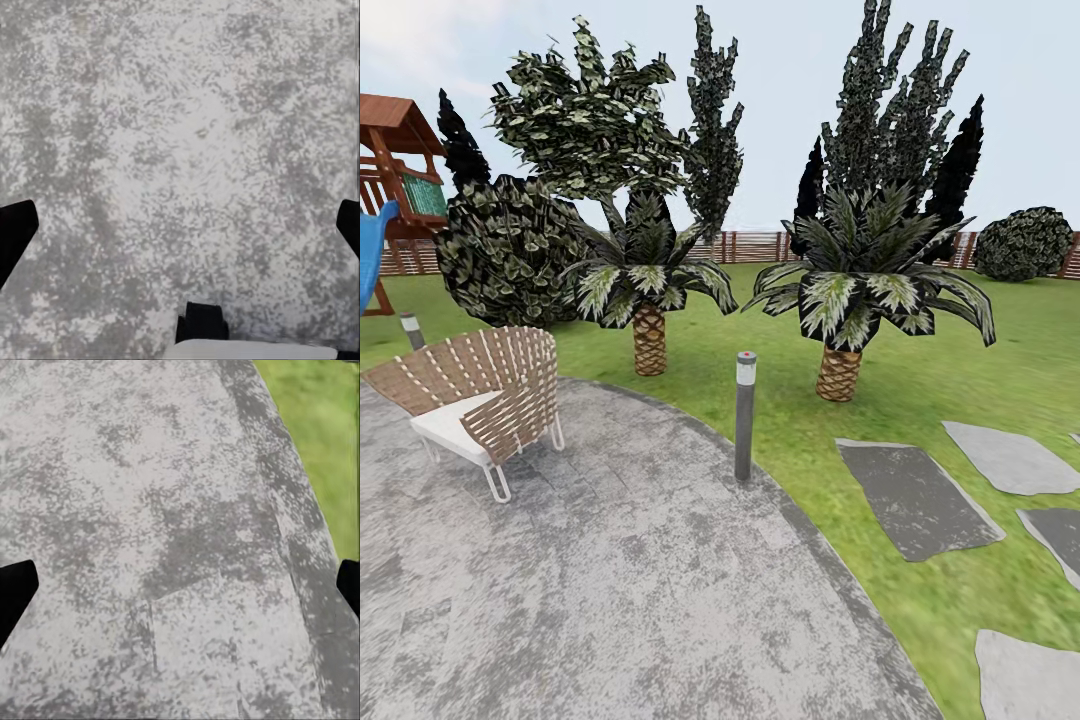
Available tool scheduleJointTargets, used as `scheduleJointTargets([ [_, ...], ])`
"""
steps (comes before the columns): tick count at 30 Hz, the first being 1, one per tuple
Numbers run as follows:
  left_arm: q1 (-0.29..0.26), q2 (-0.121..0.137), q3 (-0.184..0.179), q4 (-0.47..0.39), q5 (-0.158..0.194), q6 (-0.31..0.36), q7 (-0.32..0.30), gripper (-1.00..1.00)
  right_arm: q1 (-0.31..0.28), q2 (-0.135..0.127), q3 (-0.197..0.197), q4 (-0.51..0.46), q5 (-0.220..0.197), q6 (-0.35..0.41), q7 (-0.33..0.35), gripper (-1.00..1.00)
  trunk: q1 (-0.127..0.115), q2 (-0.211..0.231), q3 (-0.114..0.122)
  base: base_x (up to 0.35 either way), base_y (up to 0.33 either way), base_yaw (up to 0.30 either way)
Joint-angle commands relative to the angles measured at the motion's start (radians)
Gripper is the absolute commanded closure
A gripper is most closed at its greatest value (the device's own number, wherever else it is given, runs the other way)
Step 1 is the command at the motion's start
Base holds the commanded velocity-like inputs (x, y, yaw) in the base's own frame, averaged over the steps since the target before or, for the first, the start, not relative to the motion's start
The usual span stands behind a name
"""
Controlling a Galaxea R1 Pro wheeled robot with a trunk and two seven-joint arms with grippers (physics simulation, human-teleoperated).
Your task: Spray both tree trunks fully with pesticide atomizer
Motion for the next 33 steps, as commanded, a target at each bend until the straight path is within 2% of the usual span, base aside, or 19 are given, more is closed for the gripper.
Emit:
scheduleJointTargets([
  [1,-0.025,0.0,-0.001,0.0,0.006,-0.005,0.0,-1.0,0.0,0.0,-0.001,-0.035,0.0,-0.011,-0.001,-1.0,0.0,-0.001,-0.001,0.0,0.0,0.0],
  [4,-0.082,0.003,-0.002,0.0,0.003,-0.007,-0.001,-1.0,0.0,-0.001,-0.001,-0.095,0.0,-0.021,0.0,-1.0,0.0,-0.001,-0.001,0.0,0.0,0.0],
  [6,-0.096,0.005,-0.001,0.001,0.002,-0.009,-0.001,-1.0,0.0,-0.001,-0.001,-0.105,0.003,-0.025,0.001,-1.0,0.0,-0.001,-0.001,0.0,0.0,0.0],
  [16,-0.095,0.04,0.0,0.01,0.001,-0.031,-0.002,-1.0,0.0,0.001,0.001,-0.083,0.006,-0.027,0.005,-1.0,0.0,-0.001,-0.001,0.0,-0.014,0.0],
  [33,-0.096,0.043,0.0,0.017,0.003,-0.032,-0.002,-1.0,0.0,0.002,0.001,-0.08,0.007,-0.027,0.003,-1.0,0.0,-0.001,-0.001,0.008,-0.254,0.0],
])
